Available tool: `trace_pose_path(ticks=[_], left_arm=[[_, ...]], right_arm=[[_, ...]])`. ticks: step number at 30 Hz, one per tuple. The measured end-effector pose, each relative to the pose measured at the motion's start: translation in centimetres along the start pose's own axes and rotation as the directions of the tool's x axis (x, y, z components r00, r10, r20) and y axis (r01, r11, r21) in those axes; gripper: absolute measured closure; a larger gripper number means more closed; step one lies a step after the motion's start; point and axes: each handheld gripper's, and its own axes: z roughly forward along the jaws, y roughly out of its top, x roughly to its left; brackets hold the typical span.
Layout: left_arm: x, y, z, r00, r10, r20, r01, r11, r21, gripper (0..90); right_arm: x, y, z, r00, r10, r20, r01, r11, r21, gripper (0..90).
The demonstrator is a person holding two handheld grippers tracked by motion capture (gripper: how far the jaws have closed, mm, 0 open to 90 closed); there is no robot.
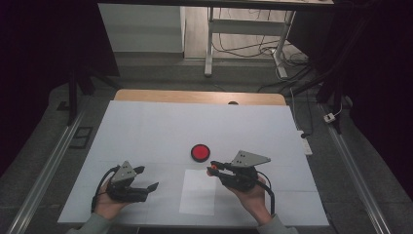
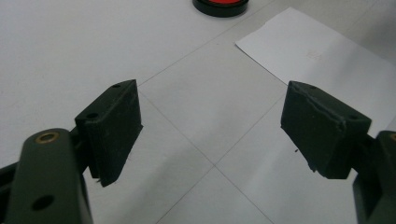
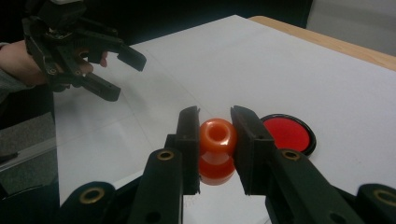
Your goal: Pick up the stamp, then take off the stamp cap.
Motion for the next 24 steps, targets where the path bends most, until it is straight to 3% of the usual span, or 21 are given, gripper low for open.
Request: trace_pose_path(ticks=[24], left_arm=[[-0.56,0.6,0.04,0.9998,0.021,0.004,-0.021,0.9997,-0.011,20.4]], right_arm=[[-0.13,0.04,-0.16,1.0,0.0,0.002,0.0,1.0,-0.008,72.0]])
